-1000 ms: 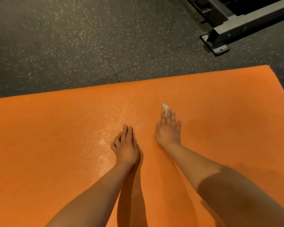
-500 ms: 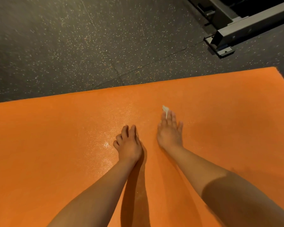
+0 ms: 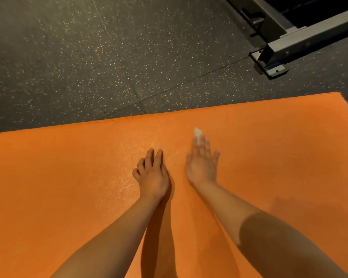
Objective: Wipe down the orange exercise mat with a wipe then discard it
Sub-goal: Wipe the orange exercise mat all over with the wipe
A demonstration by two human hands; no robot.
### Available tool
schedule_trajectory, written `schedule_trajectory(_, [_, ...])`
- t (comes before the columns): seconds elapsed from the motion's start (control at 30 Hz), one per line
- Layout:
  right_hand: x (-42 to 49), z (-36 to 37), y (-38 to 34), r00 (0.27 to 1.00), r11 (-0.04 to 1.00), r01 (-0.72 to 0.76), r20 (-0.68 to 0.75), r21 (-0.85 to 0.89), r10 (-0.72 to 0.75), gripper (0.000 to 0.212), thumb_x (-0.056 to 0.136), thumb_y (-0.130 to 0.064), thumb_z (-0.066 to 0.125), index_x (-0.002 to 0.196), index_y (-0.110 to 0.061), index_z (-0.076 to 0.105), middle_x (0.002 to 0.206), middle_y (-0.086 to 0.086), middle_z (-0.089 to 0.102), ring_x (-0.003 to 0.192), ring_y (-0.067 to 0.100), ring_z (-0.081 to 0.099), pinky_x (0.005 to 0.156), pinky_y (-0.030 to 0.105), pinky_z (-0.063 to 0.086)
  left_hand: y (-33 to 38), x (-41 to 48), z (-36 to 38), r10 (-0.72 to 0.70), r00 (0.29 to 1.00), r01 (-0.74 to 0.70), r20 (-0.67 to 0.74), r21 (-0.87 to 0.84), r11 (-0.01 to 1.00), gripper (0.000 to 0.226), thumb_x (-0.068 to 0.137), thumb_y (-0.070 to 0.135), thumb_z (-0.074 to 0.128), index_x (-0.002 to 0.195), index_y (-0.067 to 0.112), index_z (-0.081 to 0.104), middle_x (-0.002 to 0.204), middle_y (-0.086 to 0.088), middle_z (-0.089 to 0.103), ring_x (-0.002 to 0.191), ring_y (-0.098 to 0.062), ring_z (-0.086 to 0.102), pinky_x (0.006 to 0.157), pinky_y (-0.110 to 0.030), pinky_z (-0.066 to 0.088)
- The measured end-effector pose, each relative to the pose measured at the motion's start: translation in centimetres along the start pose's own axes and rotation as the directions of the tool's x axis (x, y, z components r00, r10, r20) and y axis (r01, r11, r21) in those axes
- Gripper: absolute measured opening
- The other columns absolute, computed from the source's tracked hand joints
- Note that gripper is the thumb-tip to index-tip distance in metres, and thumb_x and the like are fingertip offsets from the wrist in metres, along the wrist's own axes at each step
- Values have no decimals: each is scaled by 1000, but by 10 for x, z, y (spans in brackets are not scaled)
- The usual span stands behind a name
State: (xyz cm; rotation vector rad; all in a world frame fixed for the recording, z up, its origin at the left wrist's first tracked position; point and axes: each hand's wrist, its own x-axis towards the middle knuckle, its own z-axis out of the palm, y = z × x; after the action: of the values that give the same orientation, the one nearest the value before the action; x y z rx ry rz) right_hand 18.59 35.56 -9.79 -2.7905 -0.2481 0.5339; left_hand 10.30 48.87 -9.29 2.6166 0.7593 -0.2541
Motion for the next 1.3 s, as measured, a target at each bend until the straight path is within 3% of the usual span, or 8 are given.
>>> schedule_trajectory(0.2, [11, 1, -17, 891, 890, 446, 134, -91, -433, 57, 109, -34, 19, 163, -31, 0, 170, -9, -9, 154, 12, -19, 121, 53, -17, 6, 28, 1, 1, 999, -1, -41, -4, 1000, 50, 105, 39, 28, 154, 40, 29, 167, 9, 15, 145, -22, 16, 107, -47, 15])
schedule_trajectory(0.4, [38, -18, 25, 998, 999, -48, -35, -12, 48, 57, 109, -36, 11, 162, -25, -7, 168, -5, -17, 153, 14, -21, 122, 55, -15, 11, 28, -6, -34, 999, 34, 1, 20, 999, 50, 106, 34, 33, 155, 40, 25, 167, 11, 9, 142, -22, 15, 107, -47, 14])
schedule_trajectory(0.63, [38, -9, -41, 880, 882, 461, 175, -93, -441, 59, 109, -31, 20, 162, -27, -4, 170, -6, -12, 154, 13, -21, 121, 55, -16, 21, 67, -19, -73, 997, 72, -6, -42, 996, 50, 105, 38, 30, 155, 42, 22, 168, 8, 0, 142, -25, 14, 107, -46, 11])
schedule_trajectory(0.7, [50, -14, -25, 901, 890, 429, 133, -151, -412, 57, 110, -30, 18, 163, -28, -2, 170, -6, -9, 154, 15, -19, 121, 56, -14, 25, 81, -20, -114, 993, 115, 31, -58, 992, 53, 104, 40, 31, 156, 41, 21, 168, 8, -2, 145, -25, 9, 110, -49, 9])
schedule_trajectory(0.83, [82, -29, 11, 998, 998, -53, -32, -28, 52, 57, 109, -34, 12, 163, -22, -5, 169, -1, -13, 154, 17, -18, 121, 59, -12, 27, 84, -14, -140, 989, 141, 54, -18, 990, 55, 104, 45, 25, 157, 44, 9, 168, 11, -9, 146, -25, 4, 114, -51, 9])
schedule_trajectory(0.9, [90, -29, 2, 990, 992, -128, -56, 10, 128, 58, 109, -34, 11, 162, -18, -6, 169, 3, -14, 154, 18, -20, 121, 58, -14, 26, 84, -11, -136, 989, 138, 56, -33, 990, 56, 105, 46, 23, 158, 44, 6, 167, 12, -11, 147, -25, 2, 114, -51, 7])
schedule_trajectory(1.13, [90, -12, -67, 912, 912, 402, 121, -83, -392, 58, 109, -30, 22, 163, -24, 0, 170, -2, -10, 154, 13, -18, 122, 55, -13, 10, 84, -8, -57, 998, 61, 38, -132, 989, 59, 106, 42, 30, 159, 37, 4, 163, 20, -17, 147, -19, 0, 116, -47, -1])
schedule_trajectory(1.3, [113, -20, -55, 982, 979, 188, 35, -84, -185, 55, 110, -30, 12, 163, -22, -1, 170, -1, -9, 154, 14, -19, 122, 53, -14, 7, 85, -9, -47, 998, 54, 38, -214, 975, 68, 103, 34, 38, 161, 30, 1, 166, 16, -14, 147, -14, -1, 117, -48, -5])
